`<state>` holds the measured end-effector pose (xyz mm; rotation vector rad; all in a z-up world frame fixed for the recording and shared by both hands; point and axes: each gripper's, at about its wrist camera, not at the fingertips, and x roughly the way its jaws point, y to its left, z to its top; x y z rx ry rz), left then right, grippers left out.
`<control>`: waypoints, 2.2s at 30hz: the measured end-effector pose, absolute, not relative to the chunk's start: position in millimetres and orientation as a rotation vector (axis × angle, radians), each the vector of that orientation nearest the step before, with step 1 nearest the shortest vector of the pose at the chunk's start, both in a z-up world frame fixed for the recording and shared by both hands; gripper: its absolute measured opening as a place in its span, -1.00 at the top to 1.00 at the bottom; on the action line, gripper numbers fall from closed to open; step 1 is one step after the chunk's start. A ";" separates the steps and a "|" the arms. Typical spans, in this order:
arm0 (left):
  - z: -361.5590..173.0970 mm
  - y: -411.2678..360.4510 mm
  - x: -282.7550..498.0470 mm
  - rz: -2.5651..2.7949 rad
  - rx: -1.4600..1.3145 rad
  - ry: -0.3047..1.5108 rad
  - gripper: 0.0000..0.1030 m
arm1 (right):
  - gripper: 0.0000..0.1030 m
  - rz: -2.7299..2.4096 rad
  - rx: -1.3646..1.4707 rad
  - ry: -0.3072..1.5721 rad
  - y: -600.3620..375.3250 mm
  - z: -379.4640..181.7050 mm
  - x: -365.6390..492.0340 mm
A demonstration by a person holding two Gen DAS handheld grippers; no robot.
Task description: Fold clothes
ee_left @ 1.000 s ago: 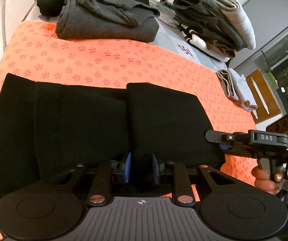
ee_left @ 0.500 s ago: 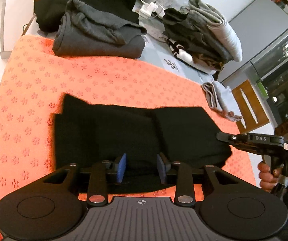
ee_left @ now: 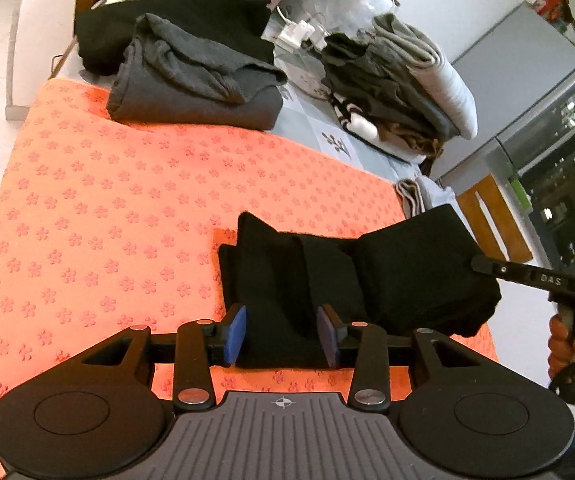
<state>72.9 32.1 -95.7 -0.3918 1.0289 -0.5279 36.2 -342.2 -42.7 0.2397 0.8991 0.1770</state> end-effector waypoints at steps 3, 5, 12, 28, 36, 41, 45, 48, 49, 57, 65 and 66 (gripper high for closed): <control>-92.6 40.4 69.1 -0.509 -0.413 1.010 0.15 | 0.78 0.226 0.211 0.890 -312.0 -29.0 41.4; -90.4 46.0 67.7 -0.491 -0.418 1.002 0.15 | 0.78 0.255 0.176 0.893 -289.2 -22.4 46.0; -88.9 71.8 60.4 -0.417 -0.460 0.972 0.15 | 0.79 0.408 0.024 0.927 -195.6 -23.2 66.8; -85.3 68.8 56.6 -0.398 -0.448 0.926 0.12 | 0.63 0.610 -0.110 0.959 -159.9 -42.0 66.2; -84.1 18.4 76.7 -0.544 -0.351 0.932 0.13 | 0.56 0.466 -0.045 0.995 -222.7 -51.0 55.8; -92.6 -13.6 87.1 -0.628 -0.275 0.948 0.30 | 0.54 0.381 0.013 1.004 -246.9 -64.6 50.0; -104.1 -33.3 94.1 -0.628 -0.204 0.974 0.32 | 0.46 0.360 0.026 1.001 -250.7 -73.7 49.7; -115.7 -36.7 99.2 -0.593 -0.176 1.002 0.32 | 0.44 0.368 0.023 0.992 -245.7 -79.5 51.7; -119.9 -36.0 100.8 -0.577 -0.172 1.012 0.31 | 0.44 0.378 0.027 0.994 -243.7 -81.3 52.8; -133.9 -16.8 106.2 -0.533 -0.314 1.007 0.31 | 0.43 0.438 -0.012 1.026 -219.5 -109.3 66.7; -120.4 -5.4 95.0 -0.526 -0.388 0.903 -0.15 | -0.08 0.396 0.092 0.996 -244.4 -100.6 67.6; -118.6 -2.4 92.6 -0.523 -0.403 0.879 -0.15 | -0.24 0.372 0.121 0.993 -252.0 -100.9 66.8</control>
